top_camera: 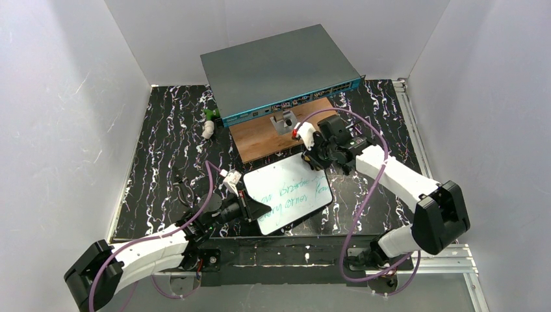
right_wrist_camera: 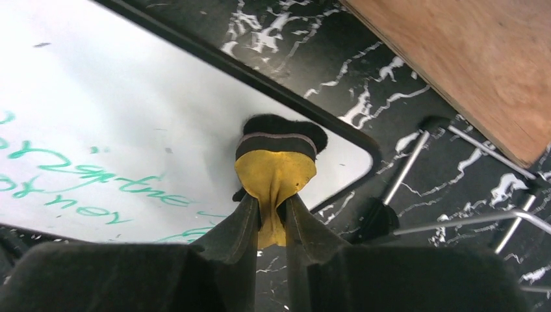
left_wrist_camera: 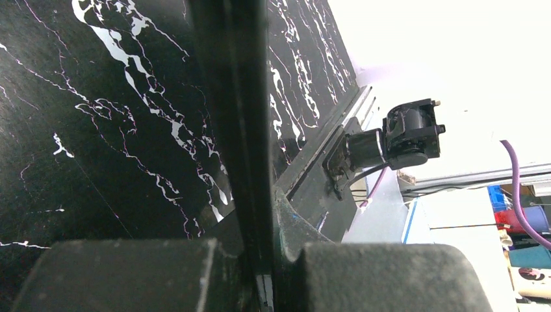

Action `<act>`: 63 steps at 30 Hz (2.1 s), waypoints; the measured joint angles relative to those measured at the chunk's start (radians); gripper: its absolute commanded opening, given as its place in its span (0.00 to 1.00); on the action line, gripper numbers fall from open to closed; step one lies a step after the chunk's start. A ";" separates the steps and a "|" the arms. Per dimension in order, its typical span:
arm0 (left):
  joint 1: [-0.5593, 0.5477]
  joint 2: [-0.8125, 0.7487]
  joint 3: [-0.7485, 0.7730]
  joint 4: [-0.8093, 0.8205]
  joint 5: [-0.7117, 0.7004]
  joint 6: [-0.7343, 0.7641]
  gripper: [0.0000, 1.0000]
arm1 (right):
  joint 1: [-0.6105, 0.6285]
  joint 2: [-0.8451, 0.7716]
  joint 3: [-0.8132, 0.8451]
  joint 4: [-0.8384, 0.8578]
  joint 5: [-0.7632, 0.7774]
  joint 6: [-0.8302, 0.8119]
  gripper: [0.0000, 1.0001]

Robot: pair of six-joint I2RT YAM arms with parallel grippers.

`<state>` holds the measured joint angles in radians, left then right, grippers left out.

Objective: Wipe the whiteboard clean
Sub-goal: Erase the whiteboard at the center of the board.

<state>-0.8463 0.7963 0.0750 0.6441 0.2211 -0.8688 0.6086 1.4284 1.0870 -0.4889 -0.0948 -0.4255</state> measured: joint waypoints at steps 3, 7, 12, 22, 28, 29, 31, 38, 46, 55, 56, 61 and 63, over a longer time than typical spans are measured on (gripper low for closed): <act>0.000 0.000 0.000 0.000 0.000 0.003 0.00 | 0.027 -0.018 -0.015 -0.003 -0.033 -0.011 0.01; 0.000 0.002 0.000 0.005 0.002 0.011 0.00 | 0.113 -0.044 -0.029 -0.011 -0.083 -0.041 0.01; -0.001 0.035 0.000 0.040 0.011 0.020 0.00 | 0.231 -0.045 -0.021 -0.041 -0.143 -0.068 0.01; -0.002 0.047 0.000 0.053 0.008 0.013 0.00 | 0.176 -0.027 0.011 -0.031 -0.040 -0.067 0.01; -0.002 0.048 0.000 0.056 0.008 0.014 0.00 | 0.074 -0.029 0.011 -0.006 0.039 -0.064 0.01; -0.002 0.049 0.000 0.058 0.008 0.014 0.00 | 0.073 -0.029 0.011 -0.007 0.038 -0.065 0.01; -0.002 0.051 0.000 0.058 0.008 0.014 0.00 | 0.086 -0.028 0.011 -0.010 0.040 -0.069 0.01; -0.002 0.051 0.000 0.057 0.008 0.009 0.00 | 0.286 0.007 0.077 -0.069 0.056 -0.123 0.01; -0.002 0.051 0.000 0.058 0.016 0.018 0.00 | 0.417 0.067 0.190 -0.089 0.063 -0.131 0.01; -0.002 0.050 0.000 0.058 0.013 0.009 0.00 | 0.179 0.029 0.123 -0.054 0.114 -0.094 0.01; -0.002 0.050 0.000 0.058 0.013 0.009 0.00 | 0.161 0.022 0.106 -0.047 0.118 -0.093 0.01; -0.002 0.037 -0.001 0.047 0.013 0.009 0.00 | 0.088 -0.019 0.019 -0.031 0.113 -0.082 0.01; -0.002 0.031 -0.001 0.042 0.013 0.012 0.00 | 0.073 -0.027 0.008 -0.033 0.086 -0.079 0.01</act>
<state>-0.8482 0.8276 0.0738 0.6861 0.2344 -0.8566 0.6819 1.4010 1.0950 -0.5220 -0.0090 -0.5041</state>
